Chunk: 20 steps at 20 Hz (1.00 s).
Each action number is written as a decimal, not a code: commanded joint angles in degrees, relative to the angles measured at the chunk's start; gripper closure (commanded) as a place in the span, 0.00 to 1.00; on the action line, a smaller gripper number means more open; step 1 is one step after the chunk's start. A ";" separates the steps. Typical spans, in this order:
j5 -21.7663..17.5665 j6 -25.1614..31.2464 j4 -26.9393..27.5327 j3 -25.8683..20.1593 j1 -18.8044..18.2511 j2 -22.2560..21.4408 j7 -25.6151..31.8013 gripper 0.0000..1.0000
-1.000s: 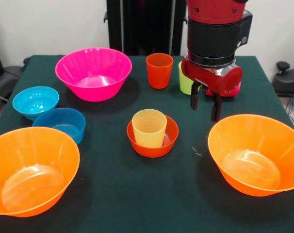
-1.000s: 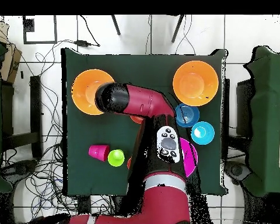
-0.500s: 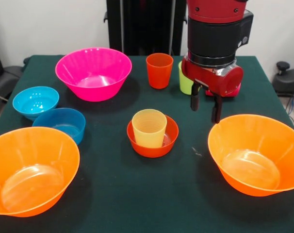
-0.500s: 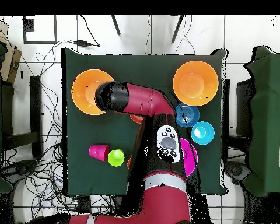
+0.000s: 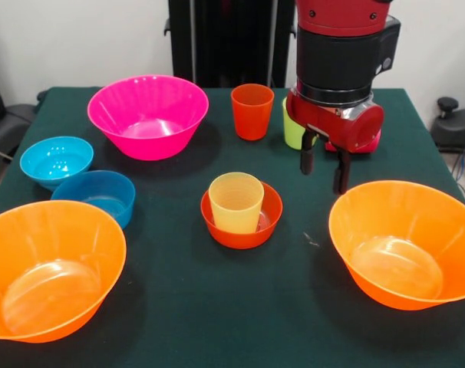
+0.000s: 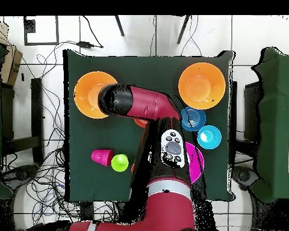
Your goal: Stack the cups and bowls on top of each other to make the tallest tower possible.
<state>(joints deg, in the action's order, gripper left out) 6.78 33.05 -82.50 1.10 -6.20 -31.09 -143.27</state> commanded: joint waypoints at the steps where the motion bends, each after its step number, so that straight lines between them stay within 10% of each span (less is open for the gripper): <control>1: -2.76 6.34 2.19 -1.80 1.01 1.44 0.40 0.00; 20: -1.87 10.02 5.91 -1.63 -0.05 2.48 1.67 0.00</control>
<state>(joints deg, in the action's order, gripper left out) 6.77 36.62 -79.12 3.04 -5.83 -29.81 -143.27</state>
